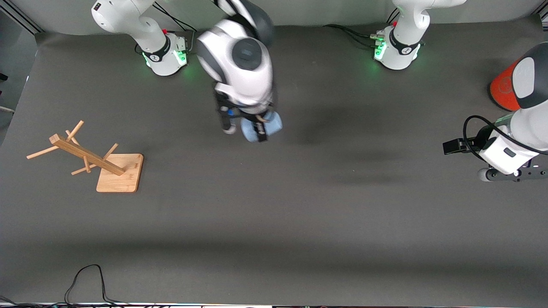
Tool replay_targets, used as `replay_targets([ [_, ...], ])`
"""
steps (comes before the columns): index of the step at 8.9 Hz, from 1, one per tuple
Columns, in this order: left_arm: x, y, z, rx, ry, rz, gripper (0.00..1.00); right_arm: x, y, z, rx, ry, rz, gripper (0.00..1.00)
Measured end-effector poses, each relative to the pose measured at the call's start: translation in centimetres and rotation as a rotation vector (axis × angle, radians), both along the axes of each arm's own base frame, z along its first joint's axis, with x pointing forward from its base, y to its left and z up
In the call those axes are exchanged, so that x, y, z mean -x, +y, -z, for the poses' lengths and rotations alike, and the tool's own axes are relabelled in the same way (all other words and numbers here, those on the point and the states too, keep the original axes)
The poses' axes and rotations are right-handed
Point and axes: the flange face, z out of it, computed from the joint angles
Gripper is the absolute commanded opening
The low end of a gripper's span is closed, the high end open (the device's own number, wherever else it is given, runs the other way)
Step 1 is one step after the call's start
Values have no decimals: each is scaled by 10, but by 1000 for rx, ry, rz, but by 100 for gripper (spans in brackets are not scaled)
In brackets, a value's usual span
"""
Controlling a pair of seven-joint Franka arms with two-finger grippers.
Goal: Rotate and upright cup with both arms
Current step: 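Carry the blue cup to the table middle with the right gripper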
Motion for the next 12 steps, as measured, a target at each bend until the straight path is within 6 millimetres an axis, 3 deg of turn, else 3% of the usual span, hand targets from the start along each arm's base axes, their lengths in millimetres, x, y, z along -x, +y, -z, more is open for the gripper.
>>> replay_targets([
  [2,-1,0,4,0,7,0,100,8,50,66,44,-39,69,59],
  [3,-2,0,6,0,10,-1,100,11,64,95,59,-55,109,59],
  [6,-2,0,8,0,13,0,100,7,76,166,104,-68,192,59],
  [8,-2,0,9,0,15,0,100,8,77,190,122,-65,202,62],
  [9,-3,0,10,0,17,0,100,7,78,192,117,-69,204,68],
  [11,-3,0,13,0,21,0,100,7,79,193,113,-72,206,94],
  [12,-4,0,14,0,22,0,100,7,79,193,113,-73,207,100],
])
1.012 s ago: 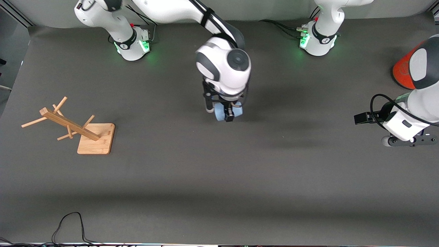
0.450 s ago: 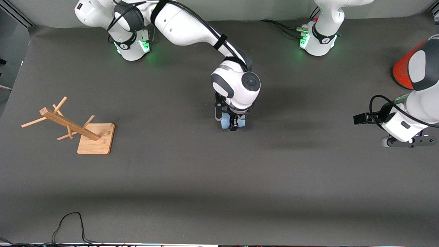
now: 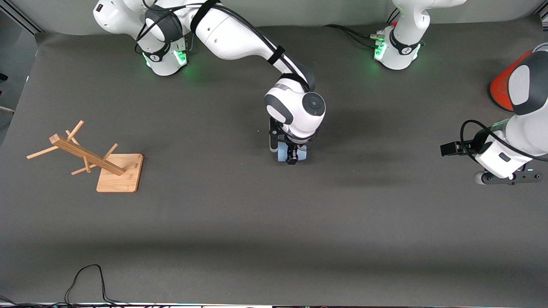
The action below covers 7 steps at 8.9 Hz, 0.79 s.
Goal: Rotate and upright cup with both arms
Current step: 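Carry the blue cup to the table middle with the right gripper, then lay the cup on its side and open the right gripper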
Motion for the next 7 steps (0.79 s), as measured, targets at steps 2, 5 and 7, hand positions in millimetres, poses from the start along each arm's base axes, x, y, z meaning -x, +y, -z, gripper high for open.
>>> replay_targets([
  [2,0,0,0,0,0,0,100,0,0,1,-1,-1,0,100],
  [5,0,0,0,1,0,0,100,-6,5,-21,-32,-25,1,100],
  [7,0,-2,1,12,3,-2,100,-8,4,-81,-73,-6,-20,100],
])
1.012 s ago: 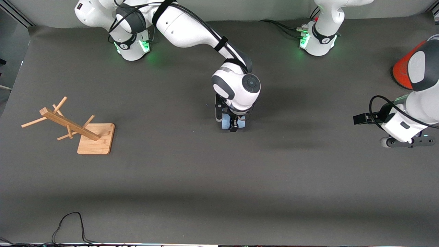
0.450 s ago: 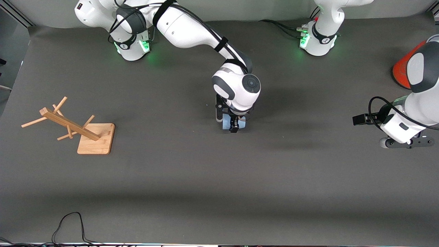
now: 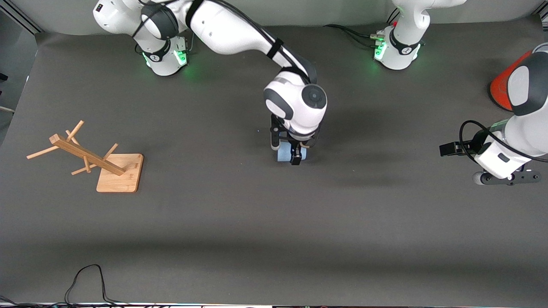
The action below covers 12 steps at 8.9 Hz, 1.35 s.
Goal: Rotate and upright cup with both arms
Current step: 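Lay the cup on its side and open the right gripper, then withdraw the right gripper while the left gripper reaches the cup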
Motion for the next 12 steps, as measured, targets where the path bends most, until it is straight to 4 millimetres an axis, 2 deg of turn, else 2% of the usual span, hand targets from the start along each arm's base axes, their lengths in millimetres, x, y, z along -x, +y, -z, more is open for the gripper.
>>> replay_targets([
  [1,0,0,1,3,2,-1,100,-5,-13,-40,-24,32,-43,100],
  [2,1,-1,3,6,8,0,100,-15,-41,-88,-52,62,-98,100],
  [4,7,-6,10,23,24,1,100,-30,-123,-174,-74,126,-252,100],
  [5,15,-16,13,28,18,7,100,-35,-173,-212,-75,160,-360,100],
  [6,27,-38,14,25,10,11,100,-38,-218,-243,-79,185,-470,100],
  [7,43,-73,13,15,2,17,100,-42,-265,-270,-88,203,-576,100],
  [9,79,-177,10,-40,-19,92,100,-45,-354,-311,-111,210,-780,100],
  [10,100,-232,17,-107,-43,163,100,-44,-391,-324,-118,209,-876,100],
  [12,140,-335,45,-224,-85,289,100,-45,-461,-341,-125,200,-1066,100],
])
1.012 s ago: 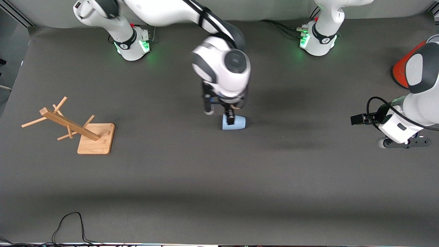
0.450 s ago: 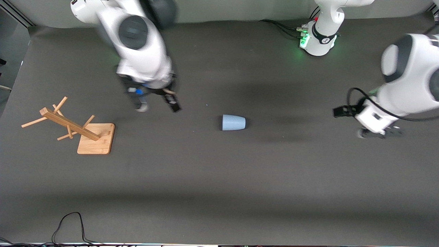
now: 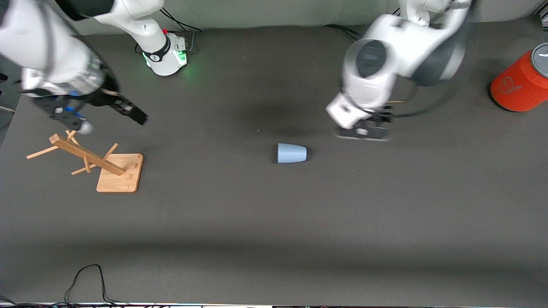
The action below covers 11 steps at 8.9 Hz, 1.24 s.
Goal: Rotate and upright cup with both arms
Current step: 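Withdraw the right gripper while the left gripper reaches the cup, then grasp the rim of the lying cup with the left gripper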
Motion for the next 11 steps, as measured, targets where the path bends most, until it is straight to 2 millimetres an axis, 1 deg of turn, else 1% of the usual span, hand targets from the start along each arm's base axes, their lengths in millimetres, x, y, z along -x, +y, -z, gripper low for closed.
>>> replay_targets([
  [1,8,-42,18,-59,2,49,100,-2,-36,-5,-13,-3,-101,100],
  [3,14,-110,57,-192,33,94,100,-9,-104,-7,-36,-3,-267,100],
  [4,19,-143,82,-242,41,114,100,-11,-132,-7,-44,-13,-326,100],
  [5,23,-168,104,-271,40,131,100,-12,-154,-7,-46,-27,-357,100],
  [6,24,-184,117,-275,25,127,100,-13,-160,-6,-46,-34,-366,100],
  [7,22,-193,120,-258,-1,116,100,-15,-159,-4,-44,-41,-368,100],
  [9,12,-206,124,-191,-59,109,100,-16,-166,6,-43,-41,-355,100],
  [10,7,-212,134,-153,-90,108,100,-17,-170,9,-43,-40,-348,100],
  [11,2,-216,145,-132,-110,109,100,-17,-169,10,-41,-43,-350,100],
])
